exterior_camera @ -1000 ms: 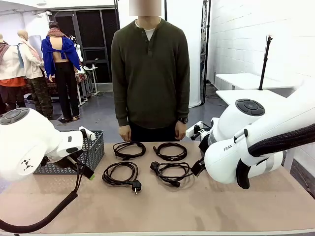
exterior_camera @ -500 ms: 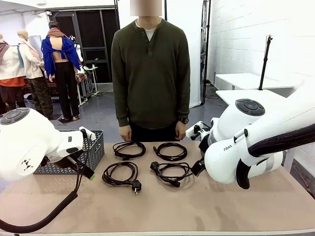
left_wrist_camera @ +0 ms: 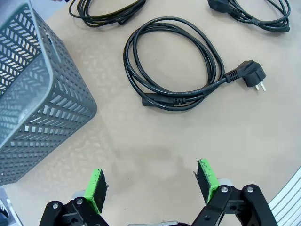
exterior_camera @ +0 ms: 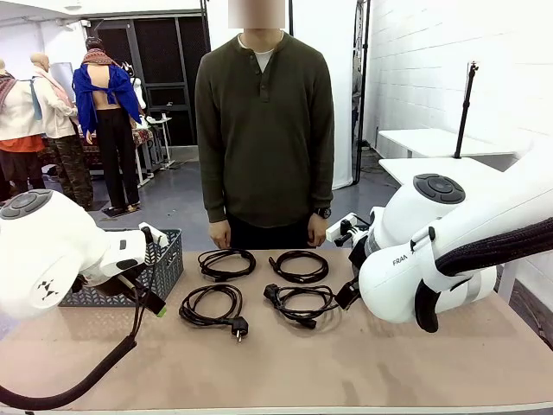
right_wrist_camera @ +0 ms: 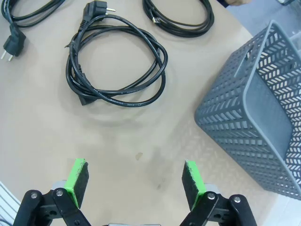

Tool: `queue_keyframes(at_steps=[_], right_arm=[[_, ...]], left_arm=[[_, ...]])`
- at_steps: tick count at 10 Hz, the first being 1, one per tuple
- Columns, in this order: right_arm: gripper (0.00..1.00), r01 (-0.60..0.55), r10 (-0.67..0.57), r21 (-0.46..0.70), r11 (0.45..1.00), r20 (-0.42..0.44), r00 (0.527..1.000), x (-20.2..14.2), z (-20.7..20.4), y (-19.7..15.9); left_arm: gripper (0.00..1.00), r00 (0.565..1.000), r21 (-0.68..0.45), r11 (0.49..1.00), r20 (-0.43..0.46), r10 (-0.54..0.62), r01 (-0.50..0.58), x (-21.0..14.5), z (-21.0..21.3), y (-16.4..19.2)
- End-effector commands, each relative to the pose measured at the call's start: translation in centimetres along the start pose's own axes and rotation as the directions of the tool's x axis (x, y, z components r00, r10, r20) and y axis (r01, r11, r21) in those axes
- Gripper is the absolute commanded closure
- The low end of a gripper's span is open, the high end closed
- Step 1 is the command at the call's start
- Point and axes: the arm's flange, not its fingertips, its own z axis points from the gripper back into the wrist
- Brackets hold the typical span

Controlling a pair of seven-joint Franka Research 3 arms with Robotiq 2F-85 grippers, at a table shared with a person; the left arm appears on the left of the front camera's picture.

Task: Organize the cables according to human instructions.
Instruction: Pick up a bundle of cables and place it in the basket indicated by the human.

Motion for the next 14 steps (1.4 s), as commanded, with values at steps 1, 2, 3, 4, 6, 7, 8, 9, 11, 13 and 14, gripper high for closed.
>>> queue_keyframes(at_steps=[1,2,3,4,6,7,8,9,11,13,14], right_arm=[[0.00,0.001,-0.001,0.000,1.000,0.000,1.000,0.0,0.0,0.0],[0.00,0.000,0.000,0.000,1.000,0.000,1.000,0.0,0.0,0.0],[0.00,-0.008,0.007,0.040,0.999,0.014,1.000,0.5,1.5,-0.6],[0.00,-0.009,0.007,0.063,0.998,0.022,1.000,0.8,2.9,-1.2],[0.00,-0.032,0.026,0.119,0.992,0.044,0.999,1.3,5.9,-2.1],[0.00,-0.053,0.047,0.146,0.988,0.045,0.998,1.4,7.3,-2.7],[0.00,-0.085,0.074,0.191,0.978,0.063,0.995,1.4,8.8,-3.4],[0.00,-0.133,0.114,0.244,0.961,0.088,0.990,1.3,10.3,-4.1],[0.00,-0.182,0.147,0.269,0.946,0.145,0.978,0.8,13.1,-5.4],[0.00,-0.202,0.155,0.288,0.936,0.178,0.972,0.0,14.6,-6.7],[0.00,-0.203,0.147,0.302,0.931,0.197,0.969,-0.3,15.1,-7.2]], left_arm=[[0.00,1.000,0.000,1.000,0.000,0.000,0.000,0.0,0.0,0.0],[0.00,1.000,-0.013,1.000,0.007,-0.019,0.019,0.4,0.9,0.1],[0.00,0.998,-0.035,0.998,0.015,-0.058,0.058,1.1,2.3,0.2],[0.00,0.997,-0.059,0.996,0.018,-0.073,0.074,1.7,3.5,0.4],[0.00,0.993,-0.074,0.990,0.013,-0.116,0.116,3.0,5.6,0.9],[0.00,0.990,-0.103,0.985,0.018,-0.141,0.142,2.9,6.4,1.0],[0.00,0.984,-0.149,0.973,0.029,-0.176,0.179,2.9,7.5,1.4],[0.00,0.975,-0.196,0.955,0.056,-0.216,0.223,3.3,8.7,1.9],[0.00,0.955,-0.261,0.920,0.121,-0.270,0.293,3.0,10.7,2.8],[0.00,0.948,-0.310,0.899,0.174,-0.267,0.310,2.1,12.2,3.8],[0.00,0.948,-0.320,0.896,0.181,-0.262,0.309,2.1,12.6,4.3]])
